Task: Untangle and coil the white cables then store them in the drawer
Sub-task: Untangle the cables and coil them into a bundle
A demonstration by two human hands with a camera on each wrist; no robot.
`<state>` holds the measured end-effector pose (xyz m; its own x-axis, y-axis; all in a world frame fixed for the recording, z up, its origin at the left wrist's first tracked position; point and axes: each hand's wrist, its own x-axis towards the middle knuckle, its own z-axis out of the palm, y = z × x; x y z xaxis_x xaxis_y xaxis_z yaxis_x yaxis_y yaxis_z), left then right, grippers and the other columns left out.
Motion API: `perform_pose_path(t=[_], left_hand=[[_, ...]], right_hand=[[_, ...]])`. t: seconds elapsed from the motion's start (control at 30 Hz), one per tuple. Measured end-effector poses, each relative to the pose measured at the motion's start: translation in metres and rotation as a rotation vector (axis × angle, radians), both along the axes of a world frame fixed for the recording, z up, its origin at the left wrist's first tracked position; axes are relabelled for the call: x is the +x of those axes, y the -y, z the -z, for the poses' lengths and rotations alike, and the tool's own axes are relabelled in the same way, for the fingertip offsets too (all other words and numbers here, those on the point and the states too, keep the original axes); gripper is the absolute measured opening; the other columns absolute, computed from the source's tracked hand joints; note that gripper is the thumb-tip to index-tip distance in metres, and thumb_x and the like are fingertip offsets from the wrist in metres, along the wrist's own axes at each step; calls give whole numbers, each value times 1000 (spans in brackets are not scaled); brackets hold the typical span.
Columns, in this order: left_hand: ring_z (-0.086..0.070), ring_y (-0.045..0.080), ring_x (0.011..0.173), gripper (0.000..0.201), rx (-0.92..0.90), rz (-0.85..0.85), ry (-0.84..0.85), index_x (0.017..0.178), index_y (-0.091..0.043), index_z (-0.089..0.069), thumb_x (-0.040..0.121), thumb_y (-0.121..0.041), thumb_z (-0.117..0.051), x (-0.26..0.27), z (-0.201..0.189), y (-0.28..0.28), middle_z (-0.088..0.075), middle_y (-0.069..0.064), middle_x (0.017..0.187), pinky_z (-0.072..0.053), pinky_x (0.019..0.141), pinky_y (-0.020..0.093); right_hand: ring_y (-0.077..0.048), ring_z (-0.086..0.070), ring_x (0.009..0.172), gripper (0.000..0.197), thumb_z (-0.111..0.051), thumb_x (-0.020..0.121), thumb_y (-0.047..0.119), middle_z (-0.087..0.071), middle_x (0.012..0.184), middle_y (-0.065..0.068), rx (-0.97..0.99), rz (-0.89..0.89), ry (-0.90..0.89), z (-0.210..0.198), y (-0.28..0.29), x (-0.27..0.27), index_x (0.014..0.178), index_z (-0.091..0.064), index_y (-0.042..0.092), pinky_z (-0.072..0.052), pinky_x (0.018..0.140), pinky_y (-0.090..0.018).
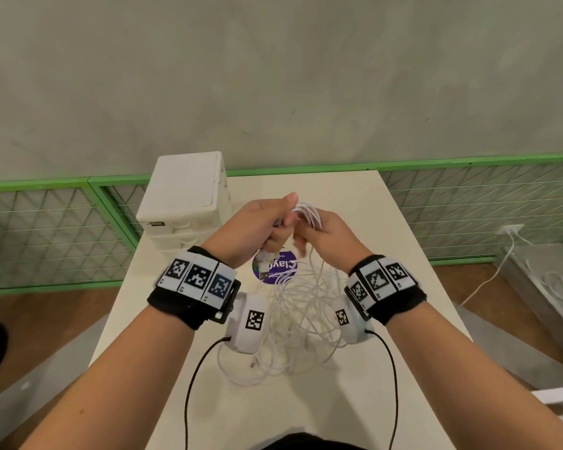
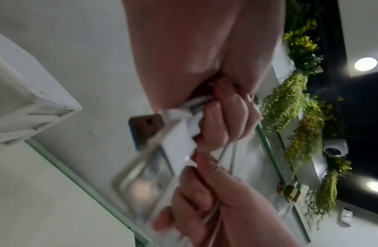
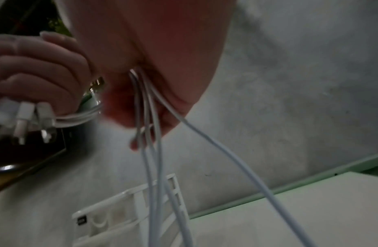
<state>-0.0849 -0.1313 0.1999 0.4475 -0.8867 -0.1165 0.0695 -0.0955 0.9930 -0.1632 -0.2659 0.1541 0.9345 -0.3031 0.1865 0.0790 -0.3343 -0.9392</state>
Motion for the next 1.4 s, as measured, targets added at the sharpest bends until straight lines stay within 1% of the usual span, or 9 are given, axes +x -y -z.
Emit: perform_pose_path(t=[0.1, 0.23, 0.4, 0.57, 0.77, 0.9, 1.17, 1.27, 1.4], left_hand=[[-26, 12, 42, 38, 63, 110, 19, 66, -15, -49, 96, -38, -42, 2, 6, -6, -36, -4, 48, -23, 44, 22], [-24, 9, 41, 33, 90, 196, -74, 80, -10, -56, 99, -31, -38, -7, 8, -7, -35, -5, 49, -20, 46, 23], [-15, 4, 37, 39, -8, 208, -237, 84, -8, -57, 100, -27, -28, -15, 5, -2, -27, -11, 44, -11, 41, 20], [-5, 10, 40, 42, -326, -26, -471, 76, -12, -45, 102, -34, -20, -6, -11, 3, -20, -13, 42, -10, 40, 20], [-23, 1, 31, 41, -637, -335, -564, 75, -15, -44, 102, -37, -22, 18, -22, 1, -30, -11, 40, -21, 38, 15], [-28, 6, 38, 36, -731, -550, -465, 79, -15, -46, 103, -32, -26, 36, -22, -5, -35, -10, 46, -29, 43, 17], [-41, 5, 57, 17, -56, -639, 732, 86, -15, -38, 101, -16, -31, 57, 25, -10, -42, -3, 68, -33, 55, 23], [-50, 19, 55, 19, 382, -389, 821, 90, -9, -45, 100, -21, -35, 61, 39, -18, -53, 3, 66, -37, 58, 28], [-40, 15, 33, 35, 435, -38, 527, 72, -10, -53, 100, -26, -38, 38, 45, -26, -50, 4, 48, -34, 38, 19]], right_hand=[[0, -42, 44, 28, -45, 92, -2, -54, 52, 14, 25, 67, 69, -2, 8, 1, 83, -62, 18, -35, 46, -12], [7, -52, 61, 14, -49, 93, 10, -61, 65, 23, 33, 64, 93, -2, 6, 9, 90, -63, 11, -37, 63, -11], [-13, -54, 73, 14, -46, 86, 7, -59, 78, 4, 7, 14, -1, 13, -2, 13, 85, -58, 16, -45, 69, -24], [-1, -46, 48, 33, -48, 92, 11, -52, 48, 9, -115, 43, -255, 57, -14, 6, 61, -55, 17, -39, 56, -12], [-12, -62, 90, 12, -52, 89, 18, -68, 96, 0, -156, 3, -375, 93, -20, -13, 87, -61, 25, -45, 81, -21], [-15, -63, 92, 8, -57, 87, 21, -69, 98, 2, -236, -52, -392, 93, -16, -19, 91, -60, 27, -45, 83, -24], [-3, -59, 72, 27, -52, 88, 2, -65, 79, 6, -232, -236, -271, 58, -23, -11, 81, -56, 28, -45, 72, -13], [-2, -54, 64, 32, -47, 90, 2, -60, 72, 13, -173, -234, -170, 49, -18, -10, 85, -60, 31, -46, 67, -19], [3, -56, 72, 26, -47, 94, 6, -63, 86, 16, -153, -131, -64, 35, 1, -8, 94, -65, 24, -43, 67, -16]])
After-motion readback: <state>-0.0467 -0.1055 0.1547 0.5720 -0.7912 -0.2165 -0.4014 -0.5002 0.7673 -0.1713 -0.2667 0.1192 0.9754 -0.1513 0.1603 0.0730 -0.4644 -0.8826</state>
